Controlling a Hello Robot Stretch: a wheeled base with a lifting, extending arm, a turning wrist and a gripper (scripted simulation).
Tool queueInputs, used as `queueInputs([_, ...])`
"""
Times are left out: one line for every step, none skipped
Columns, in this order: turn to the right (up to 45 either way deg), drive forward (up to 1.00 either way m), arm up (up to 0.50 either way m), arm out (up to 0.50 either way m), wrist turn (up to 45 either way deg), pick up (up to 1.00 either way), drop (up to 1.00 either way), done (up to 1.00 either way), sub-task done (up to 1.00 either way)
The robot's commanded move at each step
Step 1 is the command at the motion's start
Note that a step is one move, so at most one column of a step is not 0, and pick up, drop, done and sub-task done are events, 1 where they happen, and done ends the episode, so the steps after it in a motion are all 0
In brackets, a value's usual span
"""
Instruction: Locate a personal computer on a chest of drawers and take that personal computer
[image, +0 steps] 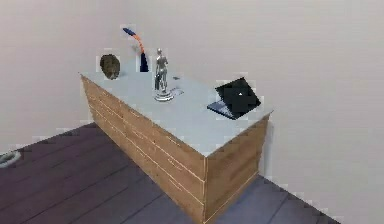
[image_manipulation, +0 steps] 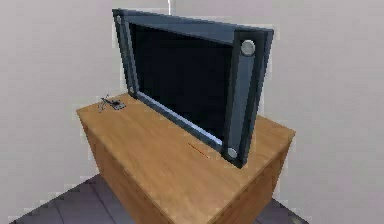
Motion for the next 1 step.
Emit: queueInputs([18.0, 0.0, 0.0, 0.0, 0.0, 0.0, 0.0, 0.0, 0.0])
